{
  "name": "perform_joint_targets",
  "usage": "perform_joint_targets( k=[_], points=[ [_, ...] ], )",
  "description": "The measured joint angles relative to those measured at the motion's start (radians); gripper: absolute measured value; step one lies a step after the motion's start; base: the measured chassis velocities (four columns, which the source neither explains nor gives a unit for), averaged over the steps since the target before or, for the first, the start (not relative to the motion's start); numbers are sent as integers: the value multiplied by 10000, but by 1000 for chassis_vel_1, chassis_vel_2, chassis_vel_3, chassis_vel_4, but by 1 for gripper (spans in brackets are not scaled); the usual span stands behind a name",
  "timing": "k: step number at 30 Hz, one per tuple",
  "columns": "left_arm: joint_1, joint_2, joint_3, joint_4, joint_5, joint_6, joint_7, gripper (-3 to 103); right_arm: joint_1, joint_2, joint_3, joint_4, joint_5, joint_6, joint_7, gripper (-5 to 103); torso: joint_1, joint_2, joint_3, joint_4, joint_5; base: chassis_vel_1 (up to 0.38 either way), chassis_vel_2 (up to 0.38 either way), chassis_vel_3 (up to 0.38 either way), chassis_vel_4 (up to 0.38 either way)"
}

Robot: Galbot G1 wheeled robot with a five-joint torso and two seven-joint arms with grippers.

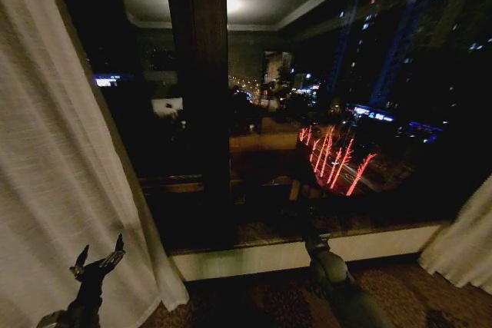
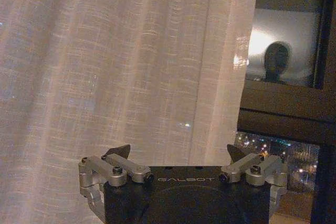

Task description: Open the curtains by pulling them apart, changing their state from closed to fully open.

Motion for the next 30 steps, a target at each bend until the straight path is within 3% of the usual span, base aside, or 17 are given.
perform_joint_targets(
  k=[30],
  points=[
    [0,3,-4,0,0,0,-2,100,0,2,-4,0,0,0,-4,100,1,0,1,1,-3,-23,-20,20,22]
  ],
)
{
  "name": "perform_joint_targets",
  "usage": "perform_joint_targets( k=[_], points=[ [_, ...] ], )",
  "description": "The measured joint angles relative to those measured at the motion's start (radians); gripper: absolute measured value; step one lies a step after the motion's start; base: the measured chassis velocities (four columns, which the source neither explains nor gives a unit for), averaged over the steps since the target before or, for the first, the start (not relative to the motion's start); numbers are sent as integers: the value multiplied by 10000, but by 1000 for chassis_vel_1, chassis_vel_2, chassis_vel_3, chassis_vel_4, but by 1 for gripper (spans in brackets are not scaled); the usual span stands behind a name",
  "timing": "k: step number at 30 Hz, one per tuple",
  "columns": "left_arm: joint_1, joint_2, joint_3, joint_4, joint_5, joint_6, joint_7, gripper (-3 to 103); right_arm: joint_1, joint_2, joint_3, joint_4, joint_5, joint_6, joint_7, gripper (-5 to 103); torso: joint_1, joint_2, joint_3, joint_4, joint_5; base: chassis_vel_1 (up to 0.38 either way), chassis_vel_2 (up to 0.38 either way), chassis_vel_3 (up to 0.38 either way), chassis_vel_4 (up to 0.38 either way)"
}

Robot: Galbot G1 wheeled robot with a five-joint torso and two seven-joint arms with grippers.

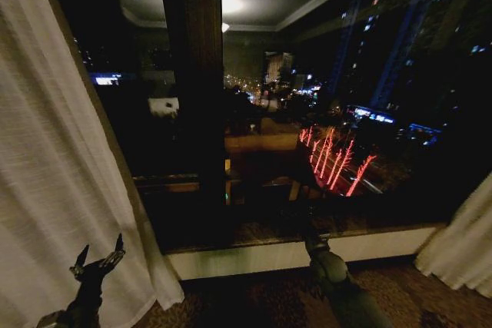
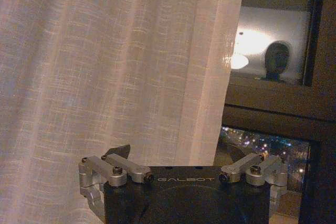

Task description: Open the curtains by pulling them apart, changing their state from closed to fully open.

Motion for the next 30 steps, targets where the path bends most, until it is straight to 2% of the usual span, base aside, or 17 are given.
perform_joint_targets(
  k=[30],
  points=[
    [0,0,0,0,0,0,0,100,0,0,0,0,0,0,0,100,-1,0,0,0,-1,0,0,0,0]
  ],
)
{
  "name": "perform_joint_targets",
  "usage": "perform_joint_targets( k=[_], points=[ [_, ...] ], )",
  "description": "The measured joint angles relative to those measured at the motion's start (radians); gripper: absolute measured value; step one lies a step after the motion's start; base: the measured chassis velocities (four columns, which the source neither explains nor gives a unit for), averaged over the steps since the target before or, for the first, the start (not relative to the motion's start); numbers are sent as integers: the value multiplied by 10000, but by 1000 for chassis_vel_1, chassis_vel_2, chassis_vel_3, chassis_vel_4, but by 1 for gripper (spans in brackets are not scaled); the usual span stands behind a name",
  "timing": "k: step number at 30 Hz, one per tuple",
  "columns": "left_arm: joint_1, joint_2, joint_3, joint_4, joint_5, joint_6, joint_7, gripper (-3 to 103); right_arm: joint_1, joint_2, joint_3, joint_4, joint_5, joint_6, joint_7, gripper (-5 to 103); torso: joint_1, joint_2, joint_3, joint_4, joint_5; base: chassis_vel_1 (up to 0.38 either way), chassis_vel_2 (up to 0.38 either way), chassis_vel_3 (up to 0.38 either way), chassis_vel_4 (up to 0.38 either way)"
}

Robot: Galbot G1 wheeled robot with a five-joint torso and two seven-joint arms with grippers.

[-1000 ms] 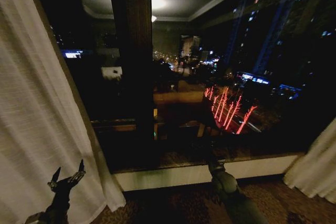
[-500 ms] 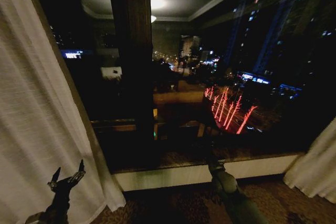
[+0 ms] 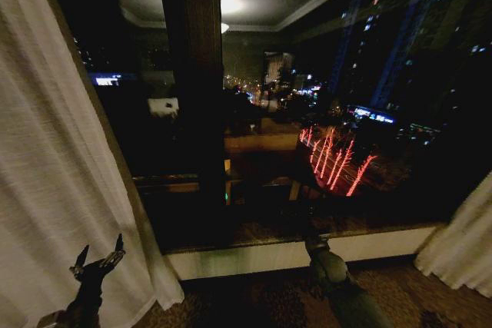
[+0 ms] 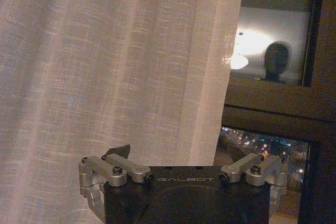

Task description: Open the curtains by pulling them apart, changing their state from closed to fully open.

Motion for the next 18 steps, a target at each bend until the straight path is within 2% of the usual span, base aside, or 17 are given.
perform_joint_targets(
  k=[18],
  points=[
    [0,0,0,0,0,0,0,100,0,0,0,0,0,0,0,100,0,0,0,0,0,0,0,0,0]
  ],
)
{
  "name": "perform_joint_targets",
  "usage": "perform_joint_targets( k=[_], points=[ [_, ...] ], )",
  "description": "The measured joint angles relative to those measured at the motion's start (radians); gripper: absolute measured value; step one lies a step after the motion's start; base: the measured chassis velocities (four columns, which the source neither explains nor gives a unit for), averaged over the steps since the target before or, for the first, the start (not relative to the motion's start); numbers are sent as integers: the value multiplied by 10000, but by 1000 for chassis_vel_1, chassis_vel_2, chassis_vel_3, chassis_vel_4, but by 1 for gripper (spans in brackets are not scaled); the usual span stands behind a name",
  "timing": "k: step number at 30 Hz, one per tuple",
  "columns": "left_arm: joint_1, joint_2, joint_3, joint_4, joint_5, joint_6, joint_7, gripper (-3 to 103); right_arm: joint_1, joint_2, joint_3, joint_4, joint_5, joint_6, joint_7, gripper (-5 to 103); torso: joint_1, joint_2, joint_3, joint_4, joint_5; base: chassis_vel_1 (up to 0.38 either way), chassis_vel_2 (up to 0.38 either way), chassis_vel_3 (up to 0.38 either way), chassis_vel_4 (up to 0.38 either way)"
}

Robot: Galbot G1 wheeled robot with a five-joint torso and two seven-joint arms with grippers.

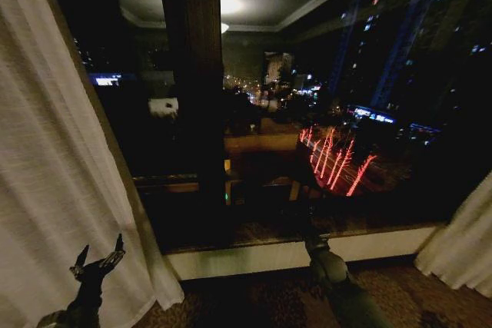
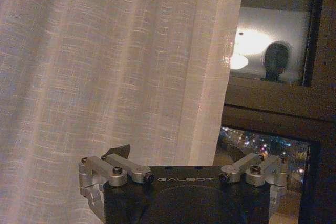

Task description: Open the curtains by pulling them apart, changing their state from closed to fully open.

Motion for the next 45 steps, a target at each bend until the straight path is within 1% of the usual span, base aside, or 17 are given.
perform_joint_targets(
  k=[36,38,39,40,41,42,43,44,45],
  points=[
    [-12,0,24,0,8,6,-11,100,0,0,0,0,0,0,0,100,0,0,0,1,1,0,0,0,0],
    [-190,1,321,-7,194,214,-158,100,0,0,0,0,0,0,0,100,-1,1,0,4,4,0,0,0,0],
    [-190,1,321,-7,194,214,-158,100,0,0,0,0,0,0,0,100,-1,1,0,4,4,0,0,0,0],
    [-419,0,725,-35,433,508,-338,100,0,0,1,0,0,0,0,100,-1,1,-1,1,-3,0,0,0,0],
    [-603,3,1040,-58,624,748,-484,100,0,1,1,0,0,0,0,100,0,0,0,-1,0,0,0,0,0],
    [-696,3,1201,-74,724,861,-557,100,0,0,1,0,0,-1,0,100,0,0,0,-1,0,0,0,0,0],
    [-908,4,1560,-103,947,1125,-730,100,0,0,1,0,0,0,0,100,0,0,0,-1,1,0,0,0,0],
    [-908,4,1560,-103,947,1125,-730,100,0,0,1,0,0,0,0,100,0,0,0,-1,1,0,0,0,0],
    [-1249,6,2150,-139,1311,1568,-1008,100,0,0,1,0,0,0,0,100,0,0,1,-1,1,0,0,0,0]
  ],
)
